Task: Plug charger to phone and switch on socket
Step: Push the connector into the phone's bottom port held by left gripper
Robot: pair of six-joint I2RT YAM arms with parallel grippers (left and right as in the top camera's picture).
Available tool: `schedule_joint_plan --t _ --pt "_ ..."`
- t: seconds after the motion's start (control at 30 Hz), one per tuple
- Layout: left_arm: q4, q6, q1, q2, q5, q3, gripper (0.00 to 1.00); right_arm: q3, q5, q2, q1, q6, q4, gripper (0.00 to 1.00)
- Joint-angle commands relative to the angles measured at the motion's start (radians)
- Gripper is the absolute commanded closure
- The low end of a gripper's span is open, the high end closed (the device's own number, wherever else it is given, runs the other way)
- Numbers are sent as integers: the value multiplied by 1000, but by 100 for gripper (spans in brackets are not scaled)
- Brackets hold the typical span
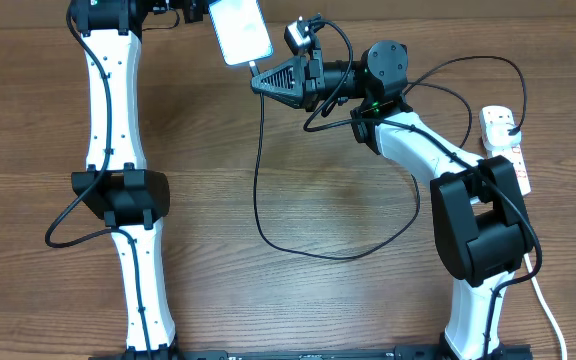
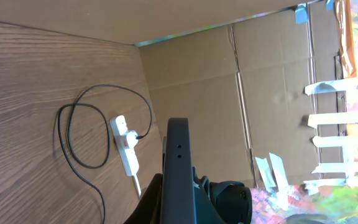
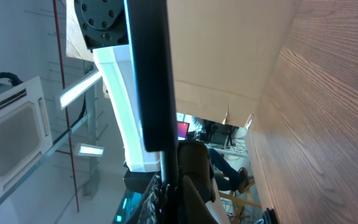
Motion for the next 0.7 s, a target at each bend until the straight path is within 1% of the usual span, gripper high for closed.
schedule_joint_plan --t 0.0,0.67 --pt "3 5 -4 -5 12 8 96 15 25 -2 -2 -10 9 95" --pt "-11 5 -16 -5 50 8 96 14 55 -2 -2 -10 8 95"
